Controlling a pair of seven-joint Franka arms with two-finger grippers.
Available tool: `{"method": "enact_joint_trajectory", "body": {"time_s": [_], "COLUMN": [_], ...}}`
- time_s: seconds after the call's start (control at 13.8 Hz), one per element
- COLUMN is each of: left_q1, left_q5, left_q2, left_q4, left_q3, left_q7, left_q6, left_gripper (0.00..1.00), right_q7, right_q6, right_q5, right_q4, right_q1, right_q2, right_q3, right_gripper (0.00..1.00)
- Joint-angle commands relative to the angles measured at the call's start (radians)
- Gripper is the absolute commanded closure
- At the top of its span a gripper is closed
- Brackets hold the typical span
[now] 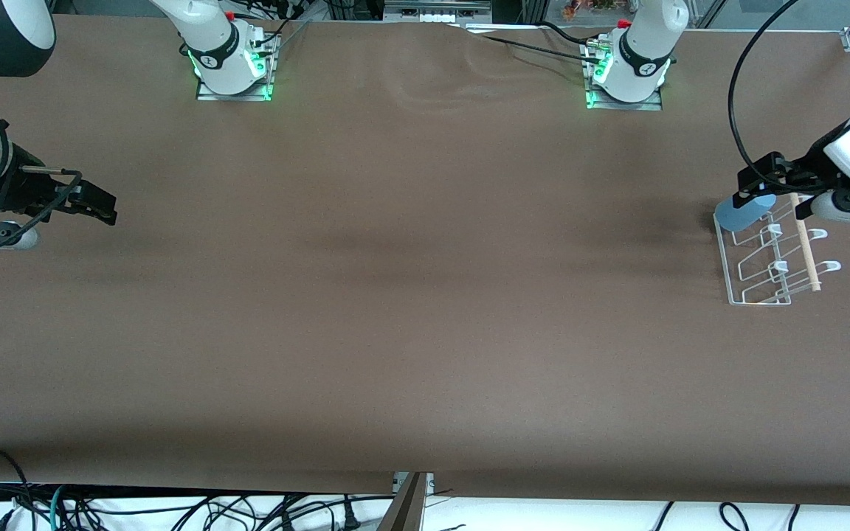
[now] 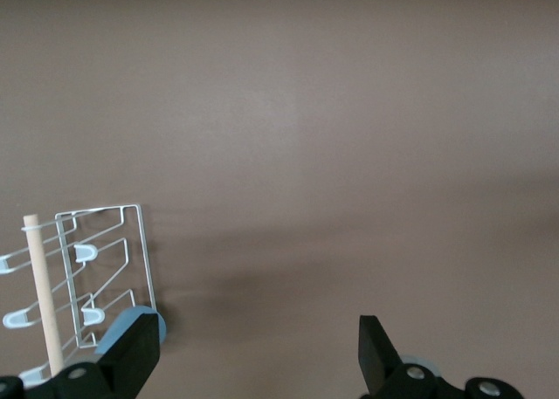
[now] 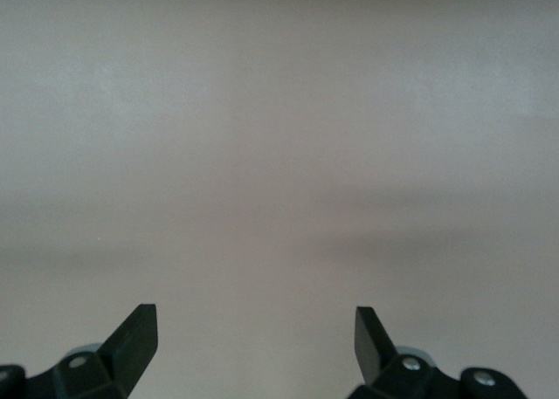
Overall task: Transfer cup to left arm and place on rack
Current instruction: 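Open the left gripper and raise it away from the rack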
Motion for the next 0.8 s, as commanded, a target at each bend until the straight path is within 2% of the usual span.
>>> {"method": "enact_joint_trajectory", "body": {"time_s": [0.0, 0.29, 0.73], "left_q1": [-0.042, -0.052, -0.052], "left_q5": [0.095, 0.054, 0.038], "left_q2": [-0.017, -0.077, -0.075], "left_q4": [-0.011, -0.118, -0.122], "left_q3": [0.011, 0.014, 0.014], "left_q7": [-0.061, -0.084, -0.099], "left_q6": [-0.013, 0.077, 0.077], "left_gripper": [0.0, 0.0, 0.0], "right_q7": [-0.014, -0.014, -0.013], "right_q6": [-0.013, -0.013, -0.013], "right_q5": [-0.008, -0.008, -0.006], "right_q4": [0.017, 0.017, 0.017], "right_q1": [-0.019, -0.019, -0.019], "right_q2": [0.001, 0.001, 0.001], "right_q3": [0.017, 0.017, 0.015], "right_gripper": [0.0, 0.0, 0.0]}}
